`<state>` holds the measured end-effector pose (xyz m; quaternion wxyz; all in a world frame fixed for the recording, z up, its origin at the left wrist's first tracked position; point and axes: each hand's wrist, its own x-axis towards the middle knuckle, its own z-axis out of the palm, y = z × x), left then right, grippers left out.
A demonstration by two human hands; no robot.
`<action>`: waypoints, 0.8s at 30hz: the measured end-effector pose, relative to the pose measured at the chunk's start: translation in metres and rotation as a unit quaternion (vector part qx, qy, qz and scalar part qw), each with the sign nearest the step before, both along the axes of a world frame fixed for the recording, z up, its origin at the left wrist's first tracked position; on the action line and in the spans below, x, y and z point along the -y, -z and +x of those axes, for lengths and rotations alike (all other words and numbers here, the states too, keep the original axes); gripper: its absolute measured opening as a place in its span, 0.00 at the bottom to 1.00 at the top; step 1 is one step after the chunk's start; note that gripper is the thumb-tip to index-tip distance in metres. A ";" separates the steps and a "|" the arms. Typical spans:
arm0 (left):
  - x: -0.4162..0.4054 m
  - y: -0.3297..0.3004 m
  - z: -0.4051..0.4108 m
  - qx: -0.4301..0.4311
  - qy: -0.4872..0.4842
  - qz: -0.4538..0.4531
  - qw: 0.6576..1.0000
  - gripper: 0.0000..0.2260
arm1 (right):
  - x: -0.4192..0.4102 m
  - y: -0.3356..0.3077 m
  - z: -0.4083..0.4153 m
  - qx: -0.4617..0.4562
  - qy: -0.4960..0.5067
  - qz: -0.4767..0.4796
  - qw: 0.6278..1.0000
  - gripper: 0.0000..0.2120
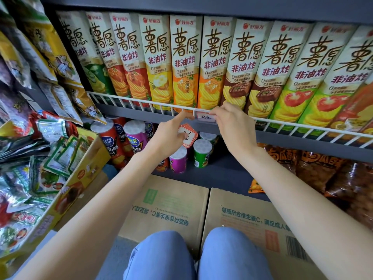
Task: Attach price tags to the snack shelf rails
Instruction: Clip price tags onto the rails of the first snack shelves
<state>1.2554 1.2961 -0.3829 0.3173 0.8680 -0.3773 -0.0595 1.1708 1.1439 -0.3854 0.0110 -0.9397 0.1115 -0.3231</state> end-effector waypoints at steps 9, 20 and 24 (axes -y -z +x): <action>0.003 0.001 0.001 -0.007 -0.006 -0.005 1.000 0.18 | -0.007 -0.012 -0.004 -0.095 0.025 -0.091 0.991 0.21; 0.004 -0.004 -0.001 -0.019 -0.007 -0.003 1.000 0.18 | -0.007 -0.006 -0.005 -0.110 0.021 -0.120 0.986 0.17; 0.007 -0.004 0.001 -0.022 -0.009 -0.007 1.000 0.18 | -0.006 -0.008 -0.005 -0.102 0.010 -0.121 0.987 0.19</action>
